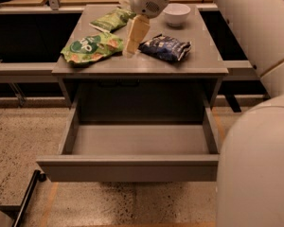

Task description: Place green rice chip bag into top drawer

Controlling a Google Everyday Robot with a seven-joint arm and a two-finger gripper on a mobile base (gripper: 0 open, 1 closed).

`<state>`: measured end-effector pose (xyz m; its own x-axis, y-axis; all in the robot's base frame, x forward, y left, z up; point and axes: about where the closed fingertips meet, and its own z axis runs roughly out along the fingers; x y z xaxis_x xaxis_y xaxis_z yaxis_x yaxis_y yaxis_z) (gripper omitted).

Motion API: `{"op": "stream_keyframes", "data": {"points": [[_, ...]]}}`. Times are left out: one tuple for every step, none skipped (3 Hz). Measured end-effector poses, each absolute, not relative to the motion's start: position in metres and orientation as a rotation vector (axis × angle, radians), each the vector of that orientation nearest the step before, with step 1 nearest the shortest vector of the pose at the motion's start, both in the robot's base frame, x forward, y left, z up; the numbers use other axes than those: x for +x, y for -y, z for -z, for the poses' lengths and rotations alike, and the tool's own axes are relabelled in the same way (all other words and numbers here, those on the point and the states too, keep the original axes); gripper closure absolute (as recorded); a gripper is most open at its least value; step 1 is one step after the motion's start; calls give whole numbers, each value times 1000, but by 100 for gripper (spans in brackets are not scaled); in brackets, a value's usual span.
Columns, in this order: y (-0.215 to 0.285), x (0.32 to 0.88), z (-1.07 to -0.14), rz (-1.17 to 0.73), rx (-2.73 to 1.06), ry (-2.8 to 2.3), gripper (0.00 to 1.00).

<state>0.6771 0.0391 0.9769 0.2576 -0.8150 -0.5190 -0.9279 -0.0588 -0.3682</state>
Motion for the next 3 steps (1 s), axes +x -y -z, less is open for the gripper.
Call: {"op": "stream_keyframes", "data": {"points": [[-39,677,-976,-227,-1894,-1581,0],[-53,693,-973,-218,-1832,-1598,0],[-77,728,-963,-218,-1757,-1611,0]]}}
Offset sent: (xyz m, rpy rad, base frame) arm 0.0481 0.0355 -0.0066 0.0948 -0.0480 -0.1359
